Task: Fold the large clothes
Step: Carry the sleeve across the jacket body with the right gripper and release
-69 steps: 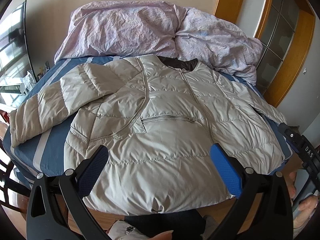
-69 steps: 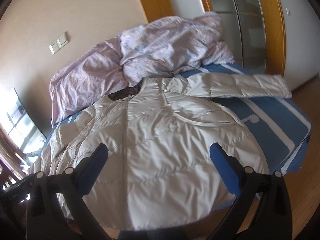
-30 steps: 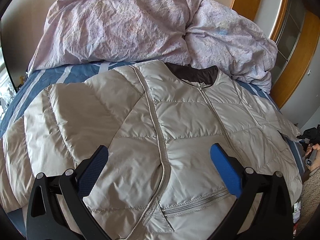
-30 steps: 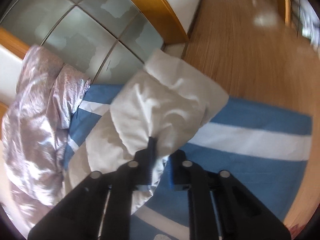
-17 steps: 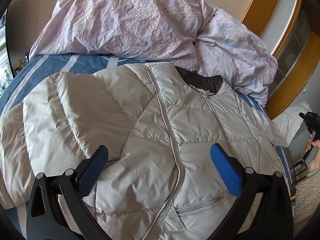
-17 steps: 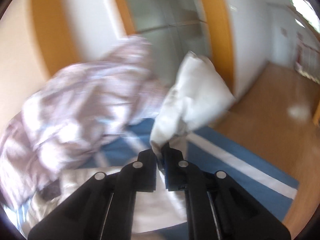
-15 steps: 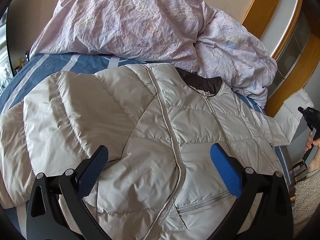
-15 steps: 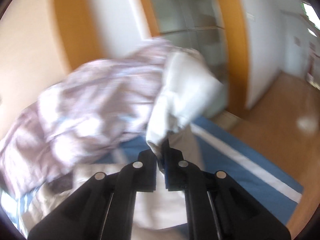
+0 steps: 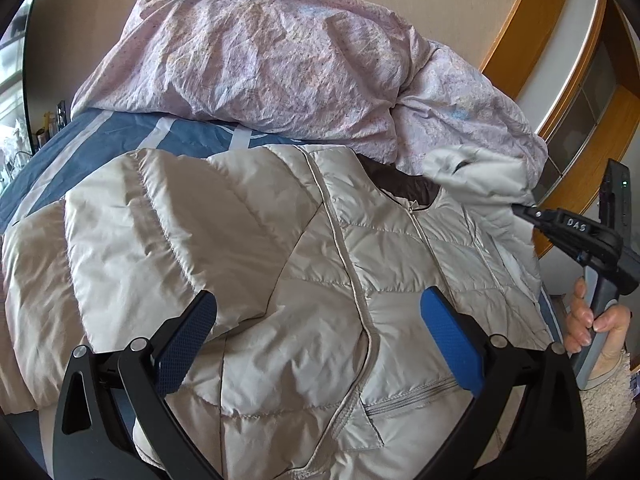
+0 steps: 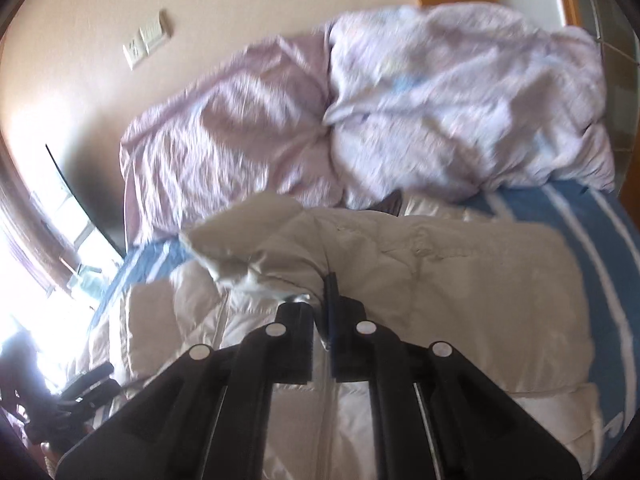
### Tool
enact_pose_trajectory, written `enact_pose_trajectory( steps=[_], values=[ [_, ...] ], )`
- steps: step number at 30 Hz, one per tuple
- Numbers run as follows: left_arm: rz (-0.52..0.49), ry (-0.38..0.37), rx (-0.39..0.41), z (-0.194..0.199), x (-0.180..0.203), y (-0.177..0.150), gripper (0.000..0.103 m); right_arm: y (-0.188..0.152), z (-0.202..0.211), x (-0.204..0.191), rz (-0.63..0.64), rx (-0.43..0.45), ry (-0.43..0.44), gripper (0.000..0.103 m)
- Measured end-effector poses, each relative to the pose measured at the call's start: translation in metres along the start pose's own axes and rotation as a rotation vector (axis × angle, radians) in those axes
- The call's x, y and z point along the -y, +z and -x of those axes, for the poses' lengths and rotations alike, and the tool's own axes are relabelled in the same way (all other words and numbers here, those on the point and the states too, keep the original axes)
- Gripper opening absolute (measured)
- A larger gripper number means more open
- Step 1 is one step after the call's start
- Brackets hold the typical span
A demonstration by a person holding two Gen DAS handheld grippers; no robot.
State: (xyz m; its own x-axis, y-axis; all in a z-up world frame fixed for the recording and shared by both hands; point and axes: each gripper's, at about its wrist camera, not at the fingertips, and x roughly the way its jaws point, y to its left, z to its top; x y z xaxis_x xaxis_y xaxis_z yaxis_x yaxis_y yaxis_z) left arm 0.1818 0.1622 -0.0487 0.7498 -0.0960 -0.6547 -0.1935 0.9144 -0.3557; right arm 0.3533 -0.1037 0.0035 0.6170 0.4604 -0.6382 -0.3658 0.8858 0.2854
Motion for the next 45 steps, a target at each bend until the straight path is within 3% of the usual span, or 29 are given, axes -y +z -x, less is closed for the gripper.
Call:
enact_pose_trajectory(
  steps=[12,19,22,23,25,29,34,40,45],
  values=[
    [-0.01,-0.022,-0.002,-0.001,0.001,0.0,0.102,-0.042,-0.05,-0.04,0.095,-0.143,-0.072,0.007],
    [-0.038,-0.021,0.005,0.0,0.01,0.0,0.102,-0.08,-0.082,-0.061,0.32,-0.264,-0.222,0.014],
    [-0.054,-0.018,0.015,0.004,0.011,-0.001,0.102,-0.088,-0.082,-0.072,0.411,-0.285,-0.252,0.041],
    [-0.057,-0.019,0.018,0.005,0.011,-0.001,0.102,-0.089,-0.079,-0.073,0.416,-0.294,-0.236,0.061],
    [-0.056,-0.025,0.032,0.011,0.008,-0.003,0.102,-0.086,-0.065,-0.076,0.412,-0.277,-0.181,0.069],
    [-0.041,-0.007,0.08,0.026,0.0,-0.007,0.102,-0.066,-0.035,-0.069,0.319,-0.193,-0.106,0.059],
    [0.001,0.031,0.089,0.05,-0.023,-0.016,0.102,-0.044,-0.045,-0.026,0.134,-0.172,-0.213,0.037],
    [0.091,0.102,0.105,0.078,-0.064,-0.034,0.102,-0.054,-0.094,-0.012,0.112,-0.281,-0.291,0.04],
    [0.223,0.168,0.151,0.106,-0.103,-0.063,0.102,-0.063,-0.106,-0.024,0.195,-0.266,-0.383,0.04]
  ],
)
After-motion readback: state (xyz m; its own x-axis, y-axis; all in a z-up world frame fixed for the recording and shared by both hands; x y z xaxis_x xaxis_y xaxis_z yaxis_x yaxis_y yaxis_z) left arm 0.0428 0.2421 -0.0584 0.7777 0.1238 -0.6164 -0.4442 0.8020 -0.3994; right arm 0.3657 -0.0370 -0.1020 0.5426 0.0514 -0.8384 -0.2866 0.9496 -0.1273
